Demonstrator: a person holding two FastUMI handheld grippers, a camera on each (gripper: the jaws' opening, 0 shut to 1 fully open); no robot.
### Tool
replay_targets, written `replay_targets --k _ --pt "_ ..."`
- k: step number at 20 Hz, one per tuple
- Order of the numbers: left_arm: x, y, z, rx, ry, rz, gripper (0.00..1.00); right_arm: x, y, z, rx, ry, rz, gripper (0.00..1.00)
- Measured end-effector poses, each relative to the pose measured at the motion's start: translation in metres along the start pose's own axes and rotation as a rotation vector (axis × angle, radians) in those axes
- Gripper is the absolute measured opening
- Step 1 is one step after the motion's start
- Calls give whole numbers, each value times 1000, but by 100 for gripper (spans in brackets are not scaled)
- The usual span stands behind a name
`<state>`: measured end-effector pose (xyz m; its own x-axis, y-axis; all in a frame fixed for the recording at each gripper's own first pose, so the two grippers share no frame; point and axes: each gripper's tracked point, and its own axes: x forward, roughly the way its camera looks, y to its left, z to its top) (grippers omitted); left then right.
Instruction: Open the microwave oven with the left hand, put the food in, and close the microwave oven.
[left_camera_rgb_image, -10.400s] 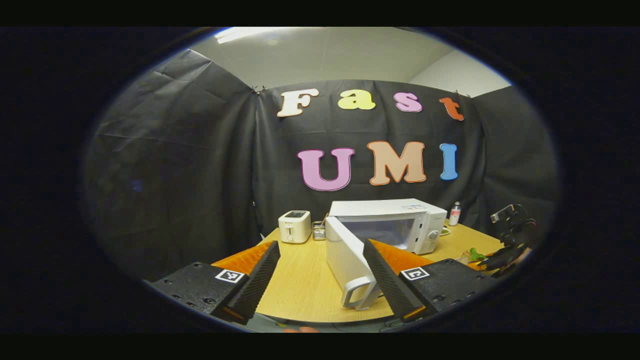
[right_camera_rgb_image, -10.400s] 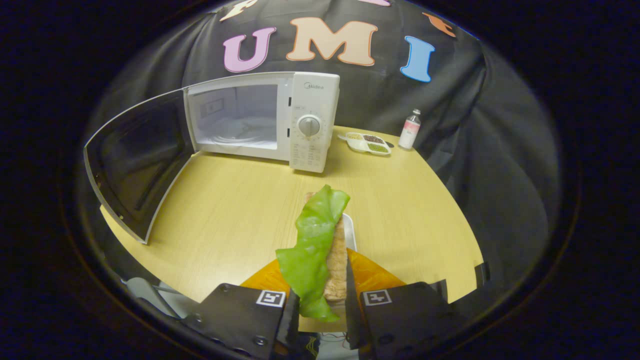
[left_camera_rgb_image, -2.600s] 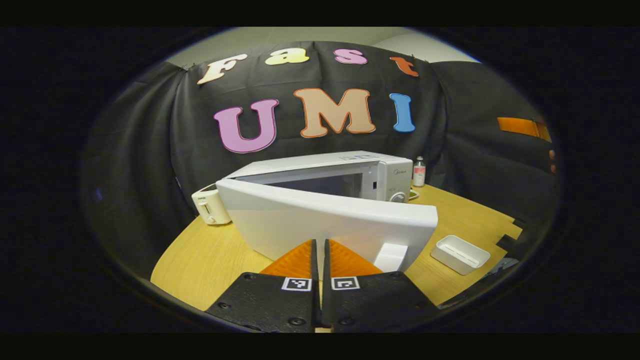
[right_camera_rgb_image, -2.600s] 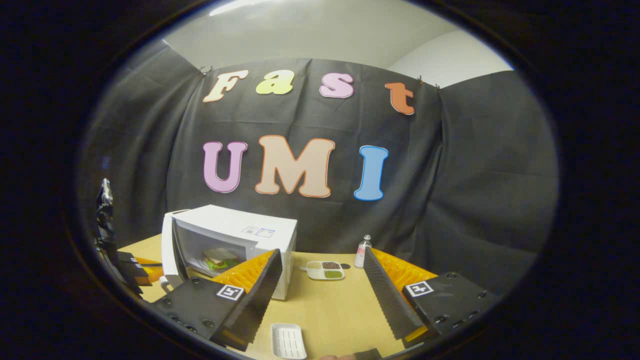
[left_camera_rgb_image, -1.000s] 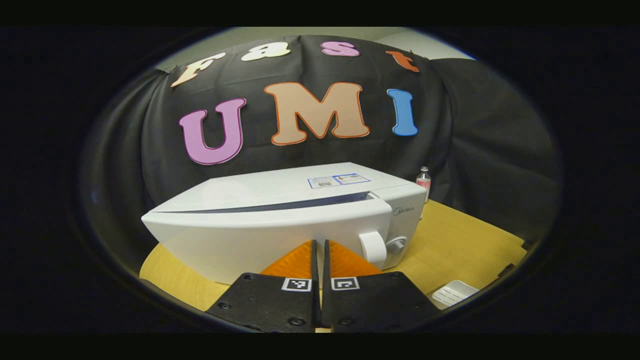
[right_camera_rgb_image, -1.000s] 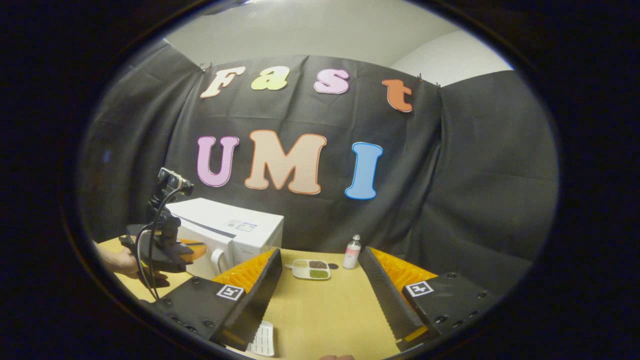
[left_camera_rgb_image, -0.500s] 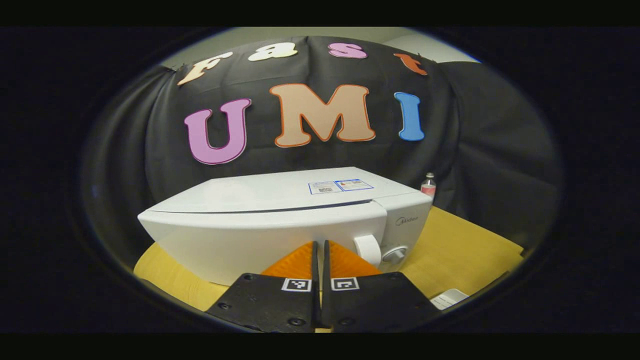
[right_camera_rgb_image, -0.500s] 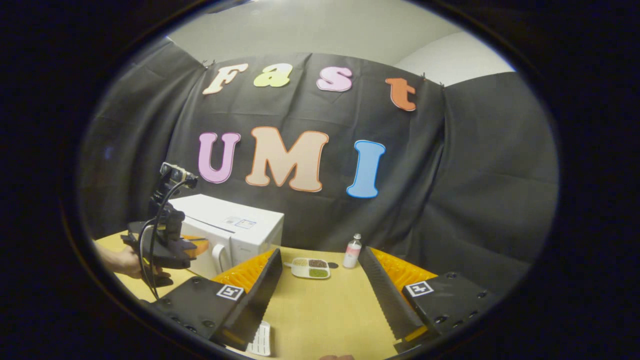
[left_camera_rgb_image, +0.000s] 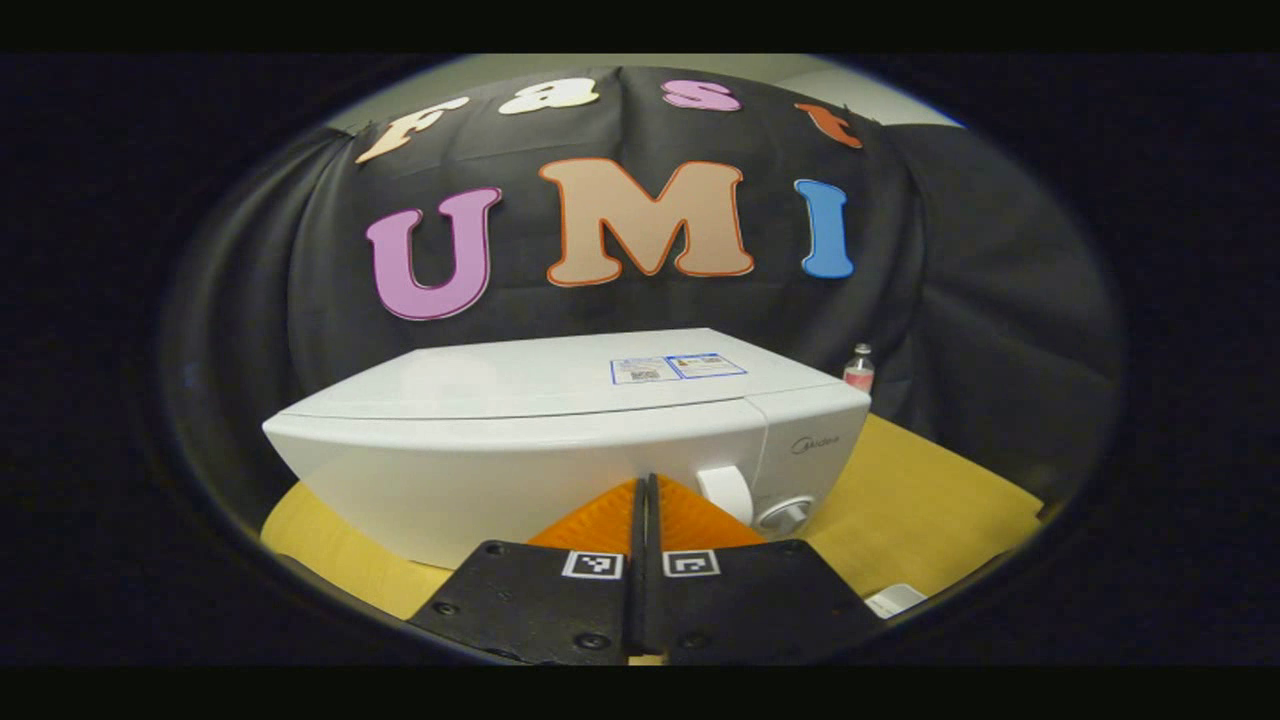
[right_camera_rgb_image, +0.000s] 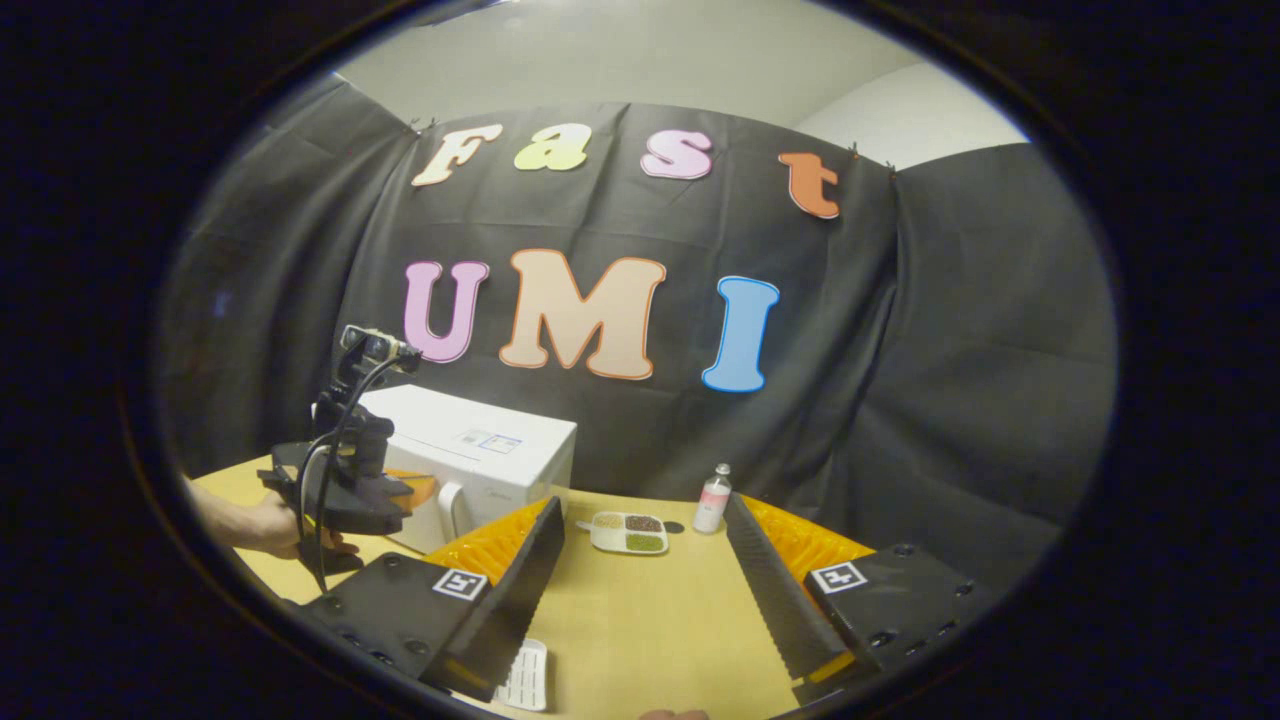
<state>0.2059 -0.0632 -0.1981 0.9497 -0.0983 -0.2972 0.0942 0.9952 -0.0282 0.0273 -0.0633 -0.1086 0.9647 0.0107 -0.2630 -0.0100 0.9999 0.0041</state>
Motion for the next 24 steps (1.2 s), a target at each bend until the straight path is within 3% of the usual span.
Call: replay_targets --k 1,2,3,5,16,21,22,23,24 --pt "-1 2 0 19 12 6 0 -1 -1 0 3 3 0 94" --pt "-1 2 1 26 13 9 0 -3 -1 -1 5 2 -2 100" --pt "-3 2 4 23 5 6 0 -5 -2 1 5 -2 -8 94" --pt "-16 -2 4 -5 15 -12 2 -7 -4 3 10 -7 -15 94" --pt "-169 40 72 33 -134 0 0 -13 17 21 57 -56 -13 94" --pt "-224 61 107 14 -204 18 0 -16 50 31 67 -78 27 94" --pt "-233 63 113 7 -222 14 1 -19 56 35 67 -88 34 100" --pt "-245 62 119 -3 -247 2 5 -21 63 40 68 -100 43 94" --pt "-253 60 123 -10 -267 -13 37 -22 71 43 67 -109 52 94"
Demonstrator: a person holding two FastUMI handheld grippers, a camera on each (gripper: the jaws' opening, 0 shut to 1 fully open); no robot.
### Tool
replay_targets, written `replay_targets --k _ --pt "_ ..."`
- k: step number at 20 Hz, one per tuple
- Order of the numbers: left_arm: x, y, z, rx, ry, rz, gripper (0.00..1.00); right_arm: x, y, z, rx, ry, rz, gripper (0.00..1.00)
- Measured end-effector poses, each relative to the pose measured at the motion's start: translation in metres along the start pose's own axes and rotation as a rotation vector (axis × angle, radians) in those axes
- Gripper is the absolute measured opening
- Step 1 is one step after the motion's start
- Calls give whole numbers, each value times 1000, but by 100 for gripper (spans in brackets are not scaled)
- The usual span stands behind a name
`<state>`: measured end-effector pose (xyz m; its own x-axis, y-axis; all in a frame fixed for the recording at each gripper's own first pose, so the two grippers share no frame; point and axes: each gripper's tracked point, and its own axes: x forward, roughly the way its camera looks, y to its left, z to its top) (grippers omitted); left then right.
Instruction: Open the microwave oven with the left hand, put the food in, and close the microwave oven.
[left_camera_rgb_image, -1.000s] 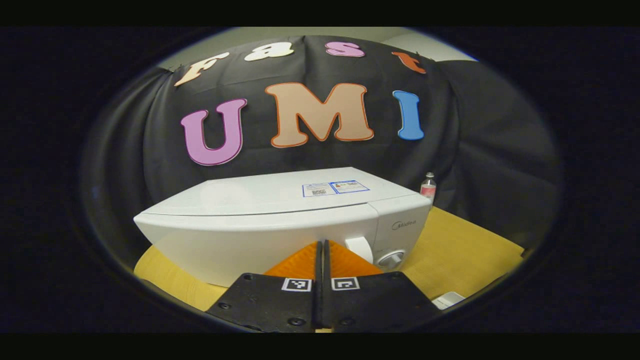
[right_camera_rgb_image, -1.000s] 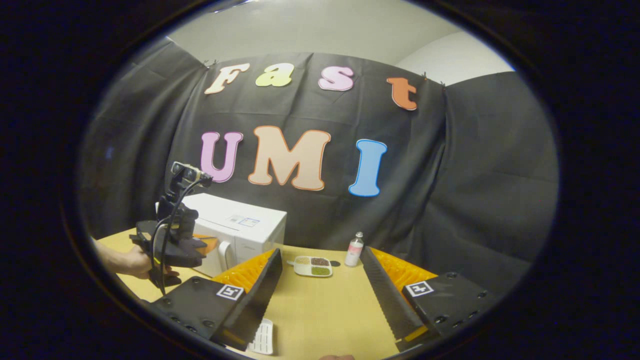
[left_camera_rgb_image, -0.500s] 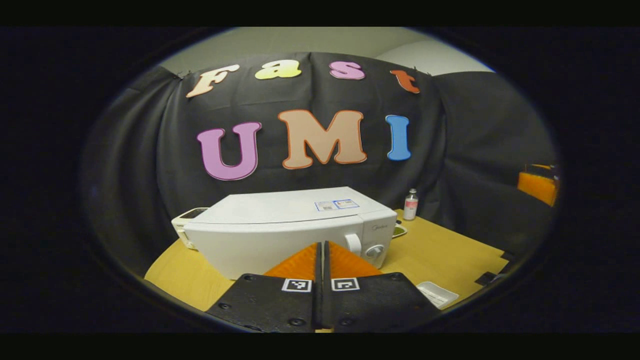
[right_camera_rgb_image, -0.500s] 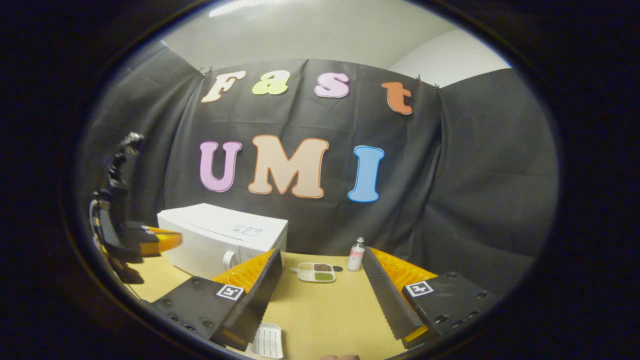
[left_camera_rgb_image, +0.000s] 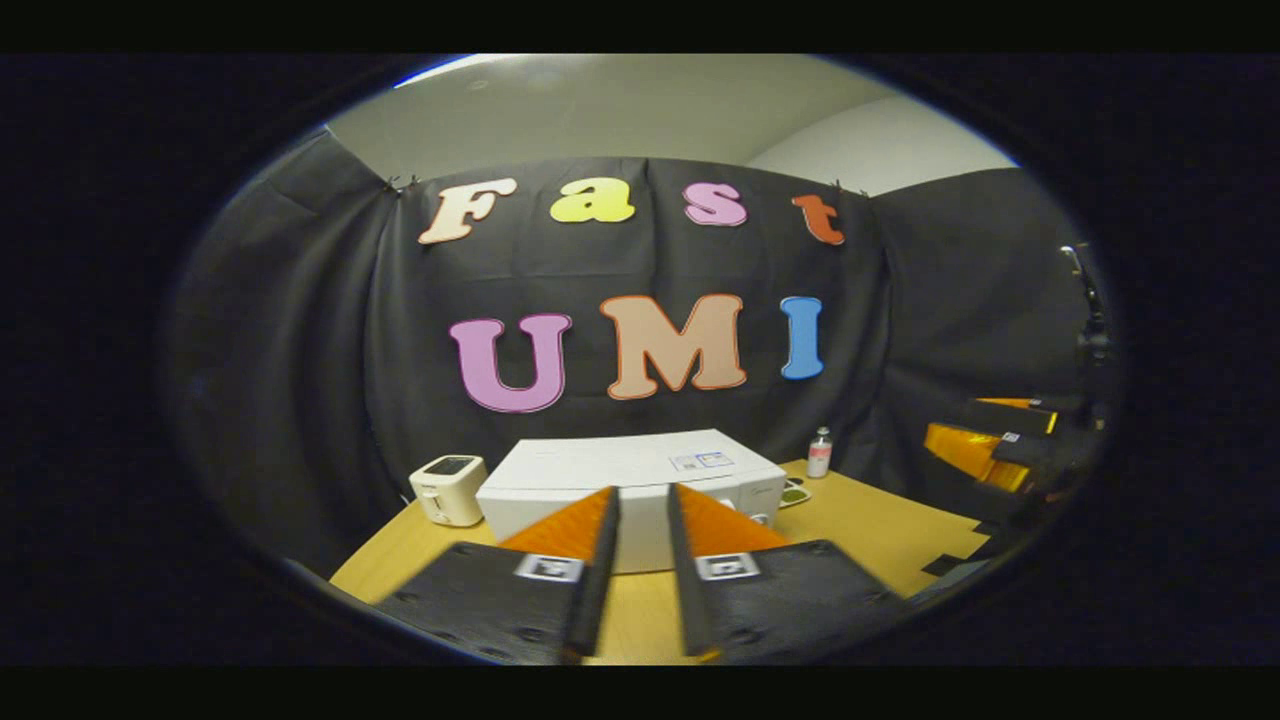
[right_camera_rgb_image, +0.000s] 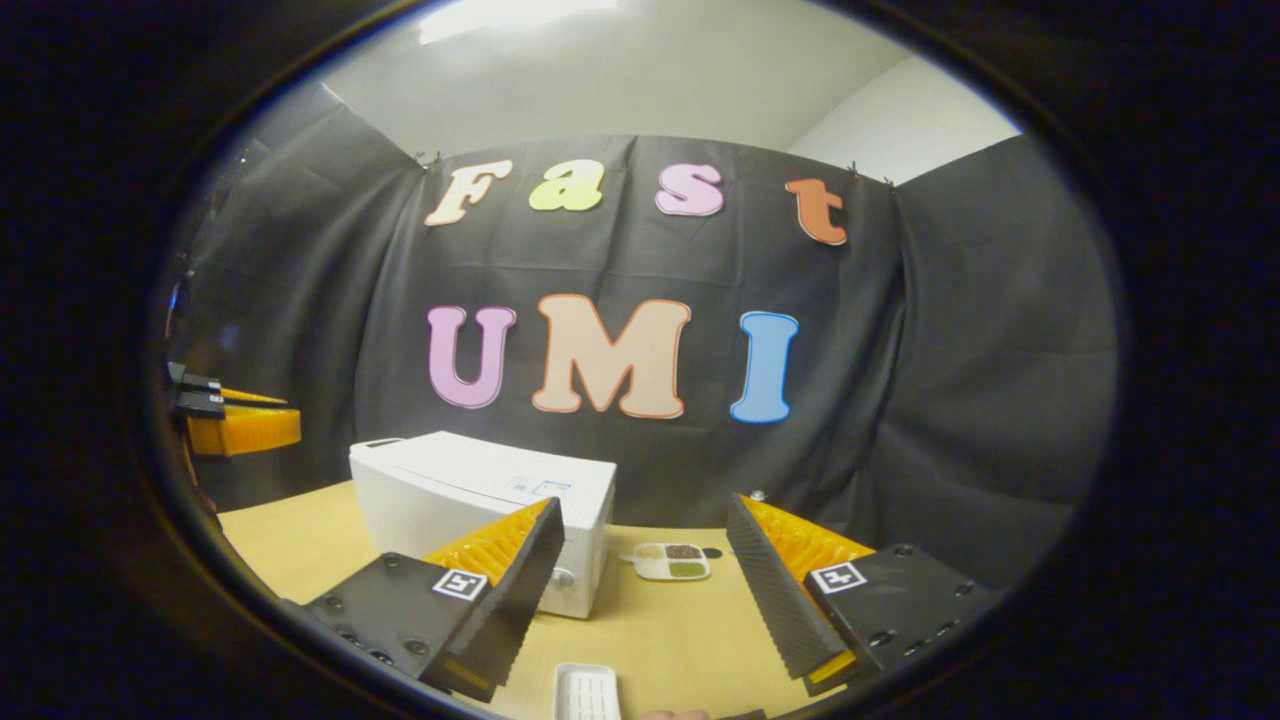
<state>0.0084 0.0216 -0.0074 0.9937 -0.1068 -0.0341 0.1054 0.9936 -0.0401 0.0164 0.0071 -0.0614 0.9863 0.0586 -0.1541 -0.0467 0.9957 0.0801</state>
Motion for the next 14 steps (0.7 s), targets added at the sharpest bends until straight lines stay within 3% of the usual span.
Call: replay_targets --k 2,3,4,6,14 --pt "-13 6 2 -1 -5 18 99 -1 12 -1 -6 1 19 94" --pt "-19 11 3 -2 -6 38 95 -2 17 0 -4 5 27 94" --pt "-23 12 5 -9 -11 46 95 -3 21 3 4 3 33 100" --pt "-32 10 12 -14 -26 47 96 -3 25 9 21 -1 33 94" --pt "-42 31 26 -35 -42 83 95 -7 37 26 13 -12 39 94"
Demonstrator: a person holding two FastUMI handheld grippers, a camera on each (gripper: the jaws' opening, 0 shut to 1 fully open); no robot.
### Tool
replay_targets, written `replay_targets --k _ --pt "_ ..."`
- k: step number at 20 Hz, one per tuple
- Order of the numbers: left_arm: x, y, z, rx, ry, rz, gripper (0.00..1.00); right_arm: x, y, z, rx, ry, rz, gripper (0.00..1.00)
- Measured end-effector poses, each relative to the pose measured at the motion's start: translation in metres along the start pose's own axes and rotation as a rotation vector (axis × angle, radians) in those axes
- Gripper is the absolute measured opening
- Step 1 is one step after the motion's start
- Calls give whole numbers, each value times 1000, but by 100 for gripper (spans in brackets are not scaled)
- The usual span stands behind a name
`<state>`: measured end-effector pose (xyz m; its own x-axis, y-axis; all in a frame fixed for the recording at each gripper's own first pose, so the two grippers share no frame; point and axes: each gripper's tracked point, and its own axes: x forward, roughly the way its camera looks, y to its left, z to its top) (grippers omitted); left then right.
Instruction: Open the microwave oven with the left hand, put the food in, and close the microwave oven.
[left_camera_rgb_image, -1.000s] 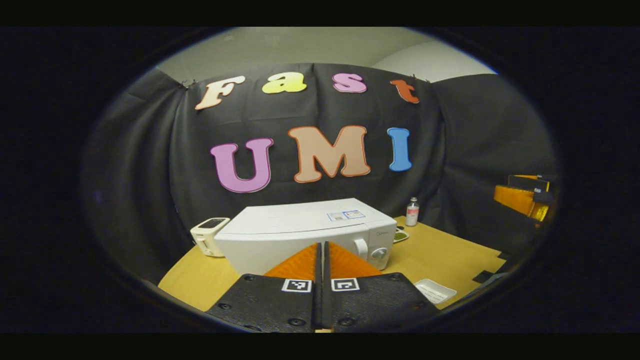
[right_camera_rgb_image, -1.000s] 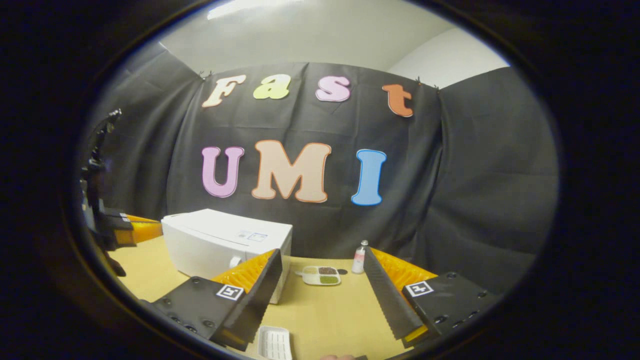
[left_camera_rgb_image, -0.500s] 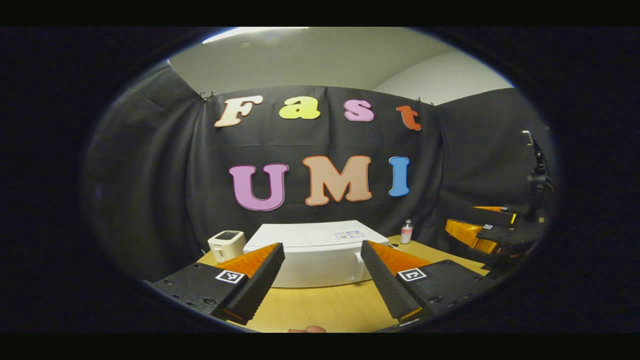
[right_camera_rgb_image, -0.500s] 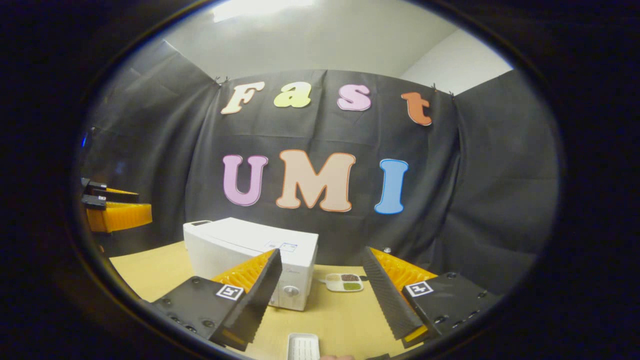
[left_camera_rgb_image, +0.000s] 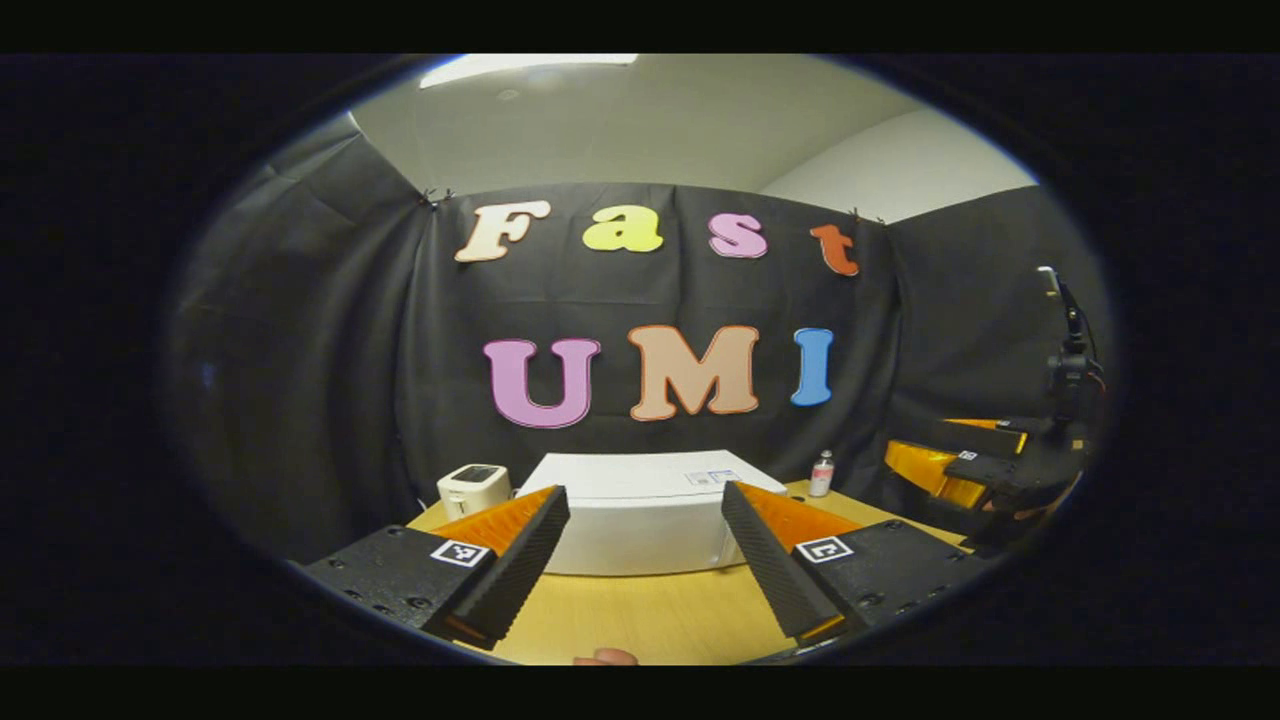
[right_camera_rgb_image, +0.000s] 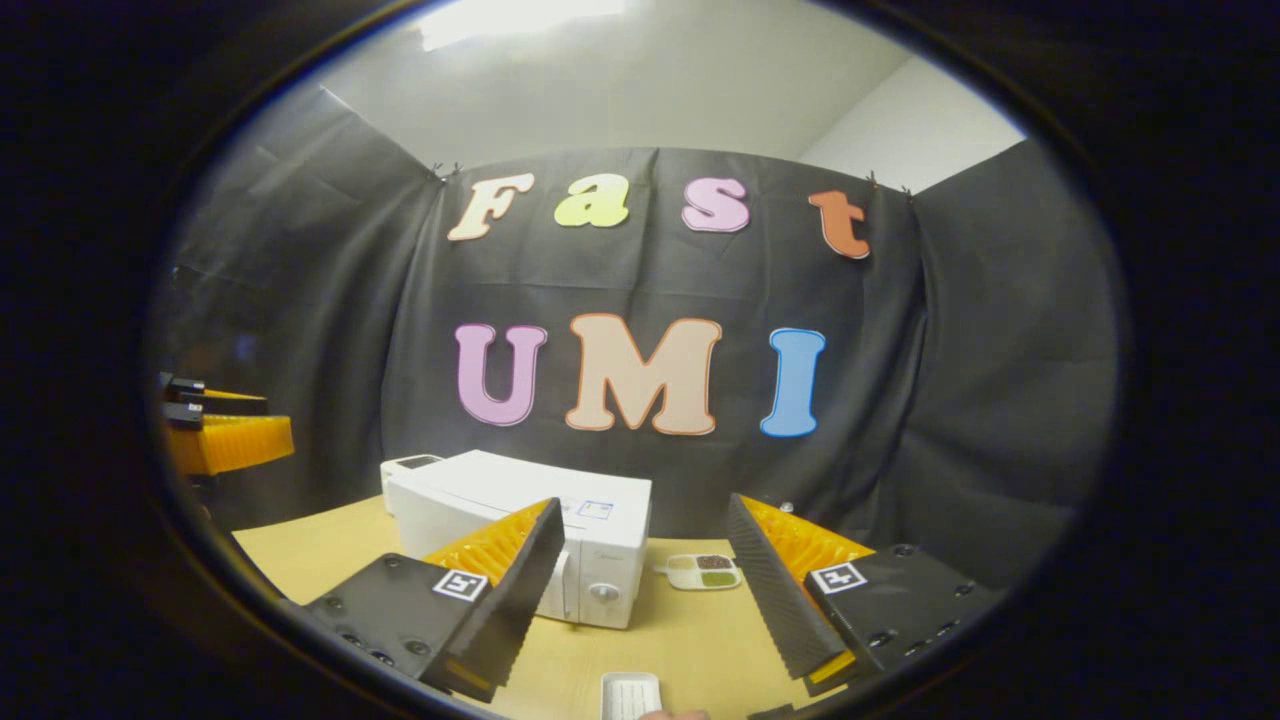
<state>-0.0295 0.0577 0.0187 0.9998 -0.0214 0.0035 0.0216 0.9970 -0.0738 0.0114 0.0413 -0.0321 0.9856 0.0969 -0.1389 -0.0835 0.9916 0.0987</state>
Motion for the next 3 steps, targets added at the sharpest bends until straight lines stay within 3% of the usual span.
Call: replay_targets --k 3 --pt "-2 8 0 13 10 16 96 -4 3 2 3 -3 2 94"
